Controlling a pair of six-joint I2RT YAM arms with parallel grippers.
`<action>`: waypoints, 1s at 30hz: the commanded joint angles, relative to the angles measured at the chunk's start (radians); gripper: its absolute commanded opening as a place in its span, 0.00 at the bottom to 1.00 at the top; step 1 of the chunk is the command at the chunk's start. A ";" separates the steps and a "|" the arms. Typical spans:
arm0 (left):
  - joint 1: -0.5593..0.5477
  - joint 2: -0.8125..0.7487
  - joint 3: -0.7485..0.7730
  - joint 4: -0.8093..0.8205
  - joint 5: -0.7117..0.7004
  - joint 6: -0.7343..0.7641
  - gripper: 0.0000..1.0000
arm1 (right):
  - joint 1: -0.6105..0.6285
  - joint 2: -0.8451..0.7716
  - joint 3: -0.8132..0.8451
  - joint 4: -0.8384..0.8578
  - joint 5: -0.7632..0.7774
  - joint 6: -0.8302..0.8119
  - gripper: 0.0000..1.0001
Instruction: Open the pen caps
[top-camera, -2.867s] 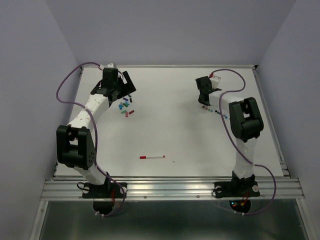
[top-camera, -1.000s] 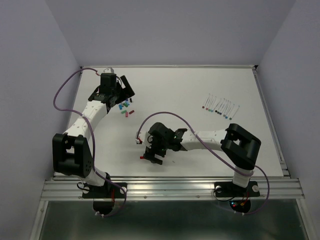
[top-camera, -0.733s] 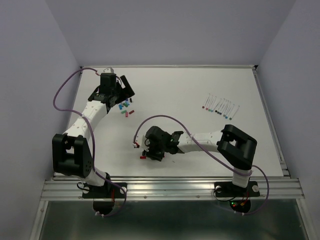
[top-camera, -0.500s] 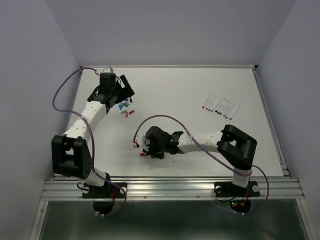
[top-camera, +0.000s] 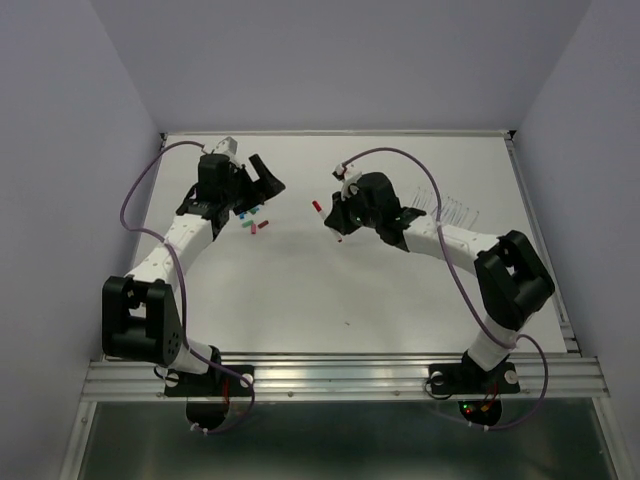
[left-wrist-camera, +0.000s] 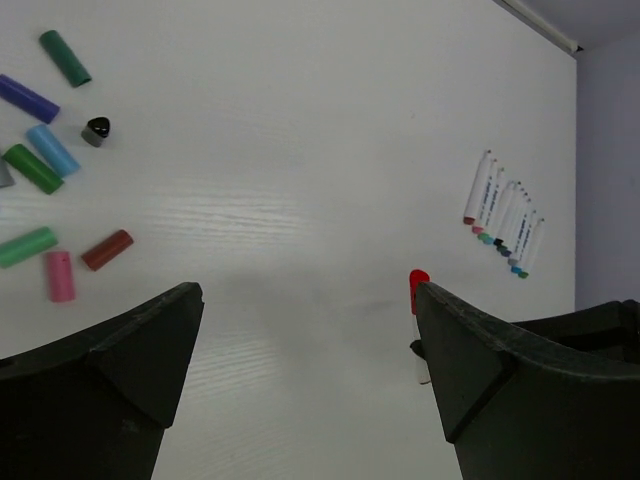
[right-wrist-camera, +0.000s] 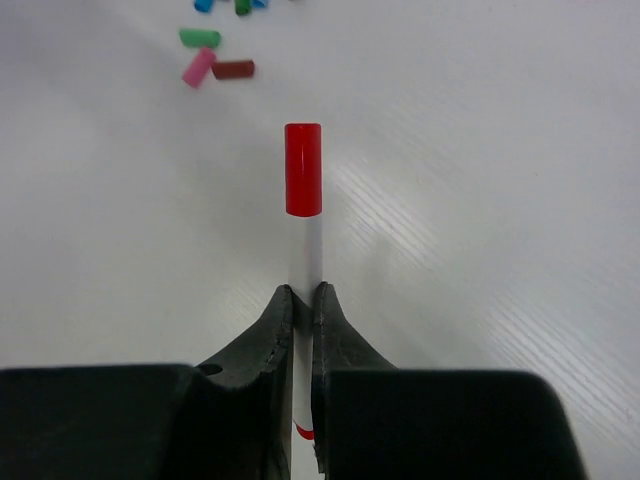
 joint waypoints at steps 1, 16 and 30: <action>-0.036 -0.018 -0.020 0.181 0.147 -0.044 0.99 | 0.013 0.003 0.075 0.107 -0.126 0.146 0.01; -0.114 0.057 0.018 0.233 0.163 -0.075 0.69 | -0.006 0.065 0.167 0.197 -0.171 0.228 0.01; -0.120 0.066 0.021 0.266 0.166 -0.077 0.00 | -0.006 0.081 0.167 0.199 -0.183 0.214 0.01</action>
